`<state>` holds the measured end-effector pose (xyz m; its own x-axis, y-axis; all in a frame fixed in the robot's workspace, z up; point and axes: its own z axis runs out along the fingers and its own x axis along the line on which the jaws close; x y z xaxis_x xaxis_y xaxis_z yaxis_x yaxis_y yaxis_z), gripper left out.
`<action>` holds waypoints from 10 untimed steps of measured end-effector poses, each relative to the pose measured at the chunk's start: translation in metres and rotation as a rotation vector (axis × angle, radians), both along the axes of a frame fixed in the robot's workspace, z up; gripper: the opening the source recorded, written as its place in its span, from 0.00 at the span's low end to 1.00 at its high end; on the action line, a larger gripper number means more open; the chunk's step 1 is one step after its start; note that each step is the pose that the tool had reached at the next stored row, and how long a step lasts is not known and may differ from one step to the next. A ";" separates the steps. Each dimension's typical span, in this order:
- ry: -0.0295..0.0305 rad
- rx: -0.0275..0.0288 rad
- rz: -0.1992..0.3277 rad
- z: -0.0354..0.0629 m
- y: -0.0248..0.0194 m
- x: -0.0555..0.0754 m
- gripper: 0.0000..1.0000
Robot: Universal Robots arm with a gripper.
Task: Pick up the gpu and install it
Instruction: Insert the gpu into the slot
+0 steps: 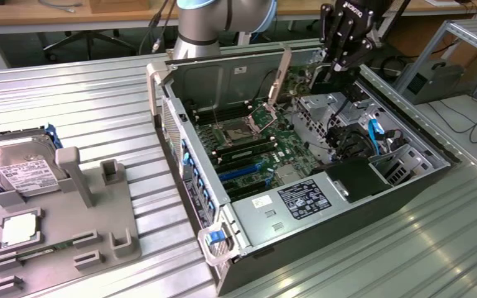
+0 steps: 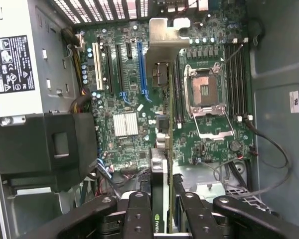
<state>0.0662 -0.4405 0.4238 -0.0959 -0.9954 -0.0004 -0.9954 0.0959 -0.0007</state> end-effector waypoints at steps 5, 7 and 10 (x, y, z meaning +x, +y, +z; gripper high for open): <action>-0.0006 0.0000 0.003 -0.0047 0.0000 -0.014 0.27; -0.0008 0.0000 0.004 -0.0059 0.0000 -0.018 0.27; -0.0011 0.0000 0.005 -0.0074 0.0000 -0.023 0.27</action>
<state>0.0432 -0.4405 0.4164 -0.0913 -0.9958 -0.0005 -0.9958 0.0913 -0.0018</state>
